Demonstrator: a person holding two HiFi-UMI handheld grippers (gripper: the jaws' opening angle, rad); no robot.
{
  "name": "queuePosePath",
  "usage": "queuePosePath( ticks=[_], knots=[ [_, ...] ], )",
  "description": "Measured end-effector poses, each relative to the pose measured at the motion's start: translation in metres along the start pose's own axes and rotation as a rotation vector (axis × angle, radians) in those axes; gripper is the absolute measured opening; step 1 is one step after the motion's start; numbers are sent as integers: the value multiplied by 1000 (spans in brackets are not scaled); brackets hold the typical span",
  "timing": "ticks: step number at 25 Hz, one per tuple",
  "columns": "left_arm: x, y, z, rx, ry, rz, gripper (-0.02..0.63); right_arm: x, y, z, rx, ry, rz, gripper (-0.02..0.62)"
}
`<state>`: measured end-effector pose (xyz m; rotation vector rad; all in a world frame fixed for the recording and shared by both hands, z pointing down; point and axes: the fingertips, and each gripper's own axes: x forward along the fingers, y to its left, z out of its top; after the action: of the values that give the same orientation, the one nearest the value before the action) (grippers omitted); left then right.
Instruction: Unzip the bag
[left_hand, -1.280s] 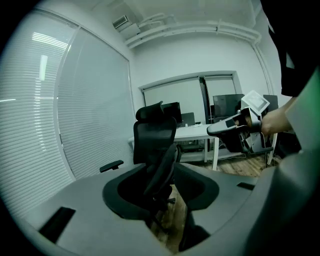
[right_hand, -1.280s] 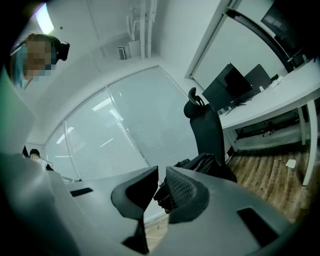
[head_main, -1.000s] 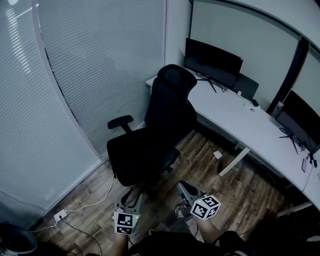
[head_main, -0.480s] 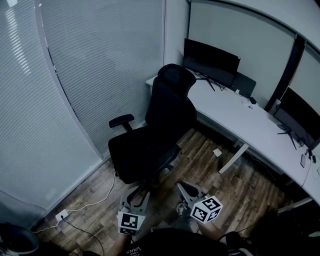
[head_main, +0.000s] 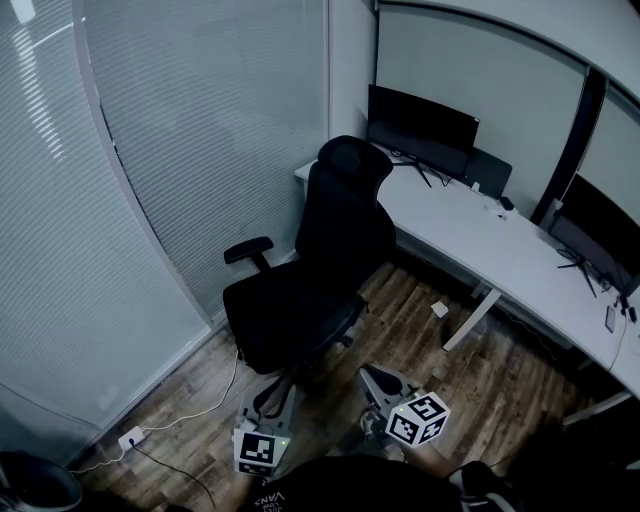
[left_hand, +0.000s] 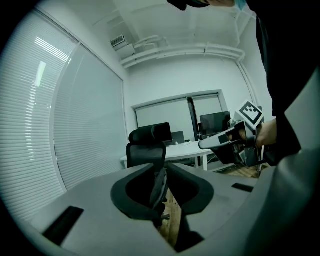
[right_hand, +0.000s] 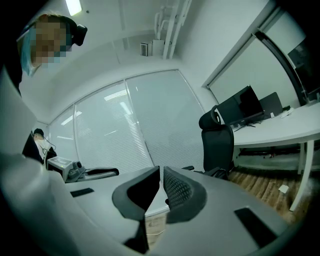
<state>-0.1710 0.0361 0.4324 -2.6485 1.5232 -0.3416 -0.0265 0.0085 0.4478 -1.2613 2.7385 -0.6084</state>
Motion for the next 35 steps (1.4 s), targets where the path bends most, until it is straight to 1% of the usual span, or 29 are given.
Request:
queuePosePath(
  ticks=[9, 17, 30, 35],
  knots=[
    [-4, 4, 5, -5, -7, 23, 51, 8, 4, 7, -33, 20, 7, 48],
    [-6, 3, 3, -25, 4, 34, 32, 9, 5, 4, -57, 38, -1, 46],
    [-3, -10, -3, -30, 31, -3, 21, 7, 6, -5, -47, 66, -12, 44],
    [-4, -8, -9, -49, 38, -1, 20, 8, 5, -8, -46, 70, -20, 44]
  ],
)
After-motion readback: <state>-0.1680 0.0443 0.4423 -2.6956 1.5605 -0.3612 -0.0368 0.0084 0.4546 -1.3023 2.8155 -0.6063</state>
